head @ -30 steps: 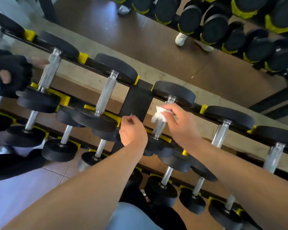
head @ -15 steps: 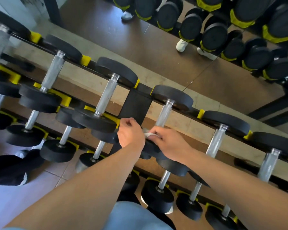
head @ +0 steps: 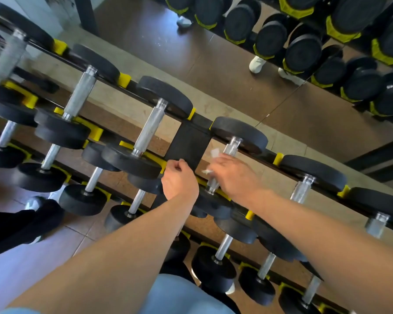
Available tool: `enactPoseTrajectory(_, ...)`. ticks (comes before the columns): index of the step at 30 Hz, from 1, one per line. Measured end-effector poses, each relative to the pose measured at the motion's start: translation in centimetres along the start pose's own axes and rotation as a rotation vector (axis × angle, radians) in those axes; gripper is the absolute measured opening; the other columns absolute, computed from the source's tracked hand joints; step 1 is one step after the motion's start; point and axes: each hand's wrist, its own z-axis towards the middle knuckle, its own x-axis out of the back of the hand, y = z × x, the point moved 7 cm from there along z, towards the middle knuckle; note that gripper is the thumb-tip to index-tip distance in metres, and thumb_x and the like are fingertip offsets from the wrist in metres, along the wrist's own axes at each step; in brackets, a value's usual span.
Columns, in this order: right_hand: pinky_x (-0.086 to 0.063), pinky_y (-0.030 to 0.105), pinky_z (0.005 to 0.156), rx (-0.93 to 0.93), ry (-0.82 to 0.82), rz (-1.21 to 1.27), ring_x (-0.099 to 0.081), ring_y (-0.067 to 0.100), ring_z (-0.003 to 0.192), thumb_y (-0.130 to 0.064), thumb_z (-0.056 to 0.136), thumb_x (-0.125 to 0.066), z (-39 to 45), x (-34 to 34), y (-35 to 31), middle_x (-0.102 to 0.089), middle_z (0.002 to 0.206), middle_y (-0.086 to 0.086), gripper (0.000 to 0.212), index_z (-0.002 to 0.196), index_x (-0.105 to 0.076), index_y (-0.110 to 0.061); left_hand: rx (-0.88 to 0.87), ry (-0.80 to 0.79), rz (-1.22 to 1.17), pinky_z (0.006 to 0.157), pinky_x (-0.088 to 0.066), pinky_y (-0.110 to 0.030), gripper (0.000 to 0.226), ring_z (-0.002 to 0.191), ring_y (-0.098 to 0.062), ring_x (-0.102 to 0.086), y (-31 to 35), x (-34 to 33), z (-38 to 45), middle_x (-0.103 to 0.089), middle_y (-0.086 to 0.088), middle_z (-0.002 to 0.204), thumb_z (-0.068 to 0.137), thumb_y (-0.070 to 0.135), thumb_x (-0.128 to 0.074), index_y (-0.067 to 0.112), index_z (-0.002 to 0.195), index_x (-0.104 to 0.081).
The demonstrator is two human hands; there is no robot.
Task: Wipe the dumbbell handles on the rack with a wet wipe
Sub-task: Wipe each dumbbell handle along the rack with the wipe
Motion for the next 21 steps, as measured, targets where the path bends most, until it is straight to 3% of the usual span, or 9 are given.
enactPoseTrajectory(3,-0.050,0.038,0.095,-0.160,-0.100,0.284,-0.059,0.017,0.114,-0.031,0.104,-0.048,-2.7,-1.8,-1.2,-0.069,0.113,-0.001,0.020,0.110,-0.066,-0.024,-0.019,0.012,0.013,0.072,-0.046,-0.033,0.023,0.081,-0.018,-0.059,0.1,-0.1,0.1,-0.062,0.002,0.088,0.102,0.039,-0.043,0.022,0.100,-0.059)
enactPoseTrajectory(6,-0.047,0.028,0.067,-0.363,-0.118,0.606,-0.062,0.006,0.082,-0.036,0.104,-0.048,-4.8,-2.0,-1.4,-0.067,0.086,-0.011,0.019,0.099,-0.064,-0.027,-0.018,0.011,0.022,0.073,-0.044,-0.033,0.024,0.082,-0.018,-0.058,0.1,-0.1,0.0,-0.062,0.002,0.090,0.102,0.039,-0.043,0.022,0.100,-0.059)
enactPoseTrajectory(9,-0.043,0.016,0.061,-0.501,-0.116,0.639,-0.060,-0.001,0.078,-0.037,0.103,-0.050,-6.8,-1.5,0.2,-0.066,0.082,-0.017,0.016,0.097,-0.064,-0.033,-0.010,-0.002,0.014,0.071,-0.041,-0.029,0.024,0.082,-0.014,-0.058,0.1,-0.1,0.0,-0.061,0.003,0.089,0.103,0.039,-0.043,0.021,0.103,-0.059)
enactPoseTrajectory(11,-0.047,0.016,0.064,-0.605,-0.038,0.640,-0.062,-0.002,0.079,-0.038,0.102,-0.050,-7.9,-0.4,1.7,-0.069,0.089,-0.015,0.014,0.102,-0.064,-0.036,-0.007,0.001,0.013,0.069,-0.040,-0.028,0.023,0.079,-0.012,-0.057,0.0,-0.1,0.1,-0.061,0.004,0.088,0.103,0.039,-0.042,0.022,0.103,-0.058)
enactPoseTrajectory(13,-0.047,0.014,0.065,-0.660,0.166,0.695,-0.063,-0.005,0.084,-0.038,0.102,-0.050,-8.0,1.5,2.7,-0.070,0.098,-0.015,0.013,0.110,-0.061,-0.037,-0.008,-0.007,0.014,0.067,-0.040,-0.026,0.023,0.075,-0.008,-0.055,0.0,-0.1,0.1,-0.060,0.005,0.085,0.103,0.038,-0.042,0.021,0.103,-0.058)
enactPoseTrajectory(15,-0.049,0.011,0.080,-0.501,0.361,0.625,-0.062,-0.007,0.102,-0.031,0.102,-0.052,-6.4,4.4,1.8,-0.068,0.111,-0.018,0.018,0.117,-0.062,-0.031,-0.016,-0.021,0.009,0.067,-0.043,-0.027,0.024,0.079,-0.011,-0.059,-0.1,-0.2,0.1,-0.062,0.004,0.087,0.103,0.039,-0.042,0.022,0.104,-0.059)
enactPoseTrajectory(17,-0.044,0.015,0.101,-0.202,0.424,0.353,-0.058,0.001,0.121,-0.019,0.100,-0.054,-3.9,5.7,0.2,-0.066,0.125,-0.010,0.025,0.123,-0.065,-0.017,-0.020,-0.037,-0.002,0.068,-0.046,-0.028,0.024,0.081,-0.014,-0.061,0.1,-0.1,0.0,-0.063,0.003,0.088,0.103,0.039,-0.043,0.022,0.104,-0.059)
enactPoseTrajectory(19,-0.040,0.031,0.112,0.010,0.364,0.021,-0.055,0.018,0.130,-0.006,0.093,-0.062,-1.4,4.4,0.3,-0.064,0.132,0.008,0.030,0.123,-0.067,-0.006,-0.020,-0.054,-0.017,0.067,-0.045,-0.027,0.023,0.080,-0.011,-0.060,0.2,-0.1,-0.1,-0.062,0.004,0.087,0.102,0.039,-0.043,0.023,0.102,-0.059)
enactPoseTrajectory(21,-0.037,0.039,0.114,0.011,0.233,-0.164,-0.054,0.029,0.131,0.001,0.084,-0.070,0.6,2.2,2.1,-0.061,0.135,0.017,0.041,0.125,-0.066,-0.003,-0.022,-0.062,-0.022,0.065,-0.044,-0.025,0.025,0.077,-0.009,-0.059,0.3,0.0,-0.2,-0.061,0.005,0.084,0.103,0.040,-0.042,0.023,0.100,-0.059)
